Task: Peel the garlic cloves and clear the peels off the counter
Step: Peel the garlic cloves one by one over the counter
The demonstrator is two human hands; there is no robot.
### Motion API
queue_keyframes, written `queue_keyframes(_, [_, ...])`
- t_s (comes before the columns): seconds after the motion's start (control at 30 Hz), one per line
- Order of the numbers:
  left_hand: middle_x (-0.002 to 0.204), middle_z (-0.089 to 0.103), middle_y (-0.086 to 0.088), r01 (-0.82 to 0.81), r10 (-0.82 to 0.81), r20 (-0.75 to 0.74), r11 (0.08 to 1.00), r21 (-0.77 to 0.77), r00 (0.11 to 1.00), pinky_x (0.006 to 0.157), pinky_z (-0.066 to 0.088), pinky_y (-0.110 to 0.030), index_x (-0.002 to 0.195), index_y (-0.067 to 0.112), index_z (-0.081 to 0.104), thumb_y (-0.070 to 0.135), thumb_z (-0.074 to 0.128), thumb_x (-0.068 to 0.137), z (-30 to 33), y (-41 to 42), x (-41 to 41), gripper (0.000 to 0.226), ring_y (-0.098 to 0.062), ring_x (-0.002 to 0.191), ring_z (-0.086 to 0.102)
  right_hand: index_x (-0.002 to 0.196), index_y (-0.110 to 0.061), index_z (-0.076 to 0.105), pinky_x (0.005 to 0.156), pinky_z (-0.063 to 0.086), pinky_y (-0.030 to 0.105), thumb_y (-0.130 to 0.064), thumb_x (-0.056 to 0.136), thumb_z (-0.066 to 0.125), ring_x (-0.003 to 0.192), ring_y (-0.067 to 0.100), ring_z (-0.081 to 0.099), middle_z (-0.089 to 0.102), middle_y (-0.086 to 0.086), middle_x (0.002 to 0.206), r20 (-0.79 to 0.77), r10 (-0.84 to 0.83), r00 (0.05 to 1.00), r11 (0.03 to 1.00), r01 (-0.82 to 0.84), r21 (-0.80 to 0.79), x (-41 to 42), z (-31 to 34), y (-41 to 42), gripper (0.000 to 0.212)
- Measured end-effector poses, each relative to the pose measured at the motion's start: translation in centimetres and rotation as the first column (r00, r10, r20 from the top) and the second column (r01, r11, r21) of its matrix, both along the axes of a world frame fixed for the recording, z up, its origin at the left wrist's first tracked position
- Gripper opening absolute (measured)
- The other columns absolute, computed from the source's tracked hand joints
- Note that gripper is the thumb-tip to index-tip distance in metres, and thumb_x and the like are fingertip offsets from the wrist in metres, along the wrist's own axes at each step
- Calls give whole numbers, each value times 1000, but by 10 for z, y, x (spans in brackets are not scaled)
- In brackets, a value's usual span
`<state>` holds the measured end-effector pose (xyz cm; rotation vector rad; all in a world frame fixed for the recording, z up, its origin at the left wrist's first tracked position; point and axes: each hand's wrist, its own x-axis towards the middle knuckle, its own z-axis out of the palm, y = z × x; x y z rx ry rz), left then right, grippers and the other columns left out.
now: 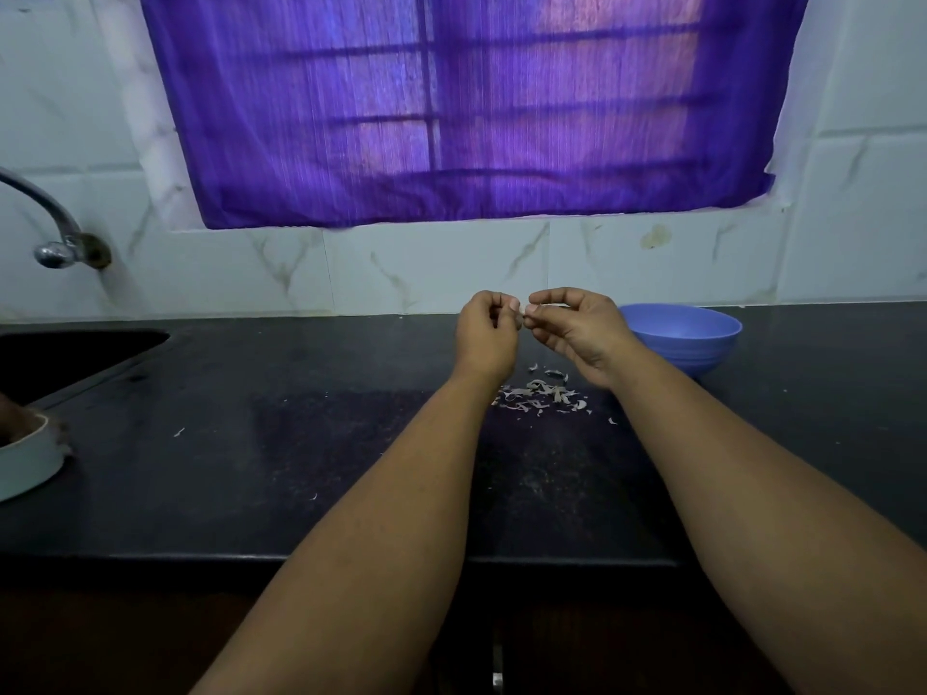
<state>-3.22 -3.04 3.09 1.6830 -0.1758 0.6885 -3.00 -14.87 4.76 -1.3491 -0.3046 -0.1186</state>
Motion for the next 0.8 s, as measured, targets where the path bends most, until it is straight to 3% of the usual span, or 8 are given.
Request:
queue_keyframes(0.17, [100,61,-13,-23,23,-13,999,24,1000,86,52,-51,83,24,49,21,49,98,-1,1,2,15,-29,90,60,91,-9,67,67,55,21,-4,85,69,71,11,67,68,4,78,-8,-15,1000,997,14,-70,-2,0,0,9])
queue_keyframes(0.4, [102,58,-13,-12,12,-31,1000,0,999,85,52,-53,89,20,48,22,45,100,-1,2,5,11,-29,90,59,90,-10,69,69,56,23,-6,86,69,74,12,67,69,3,79,-26,-7,1000,996,5,-87,-1,0,-1,6])
queue_keyframes(0.53, [88,54,-1,18,-19,-51,999,-27,999,81,52,-47,93,16,44,20,40,102,-1,2,4,11,-17,75,58,89,-12,69,72,56,24,-6,85,69,78,13,67,70,3,81,-26,-5,1000,993,2,-117,0,-1,-1,7])
queue_keyframes(0.7, [96,59,-13,34,-38,-73,998,-54,997,74,52,-41,95,14,42,16,36,103,0,1,1,10,-7,62,59,87,-12,68,72,55,24,-3,85,68,83,18,69,71,5,87,-43,35,998,990,-41,-133,-2,0,-1,9])
queue_keyframes(0.8, [93,58,-10,22,-26,-58,998,-64,998,68,49,-33,96,13,42,14,37,103,1,1,-1,9,-4,58,57,86,-12,68,75,55,24,-4,83,71,83,17,69,72,7,87,-51,45,998,989,-52,-137,-5,2,-2,9])
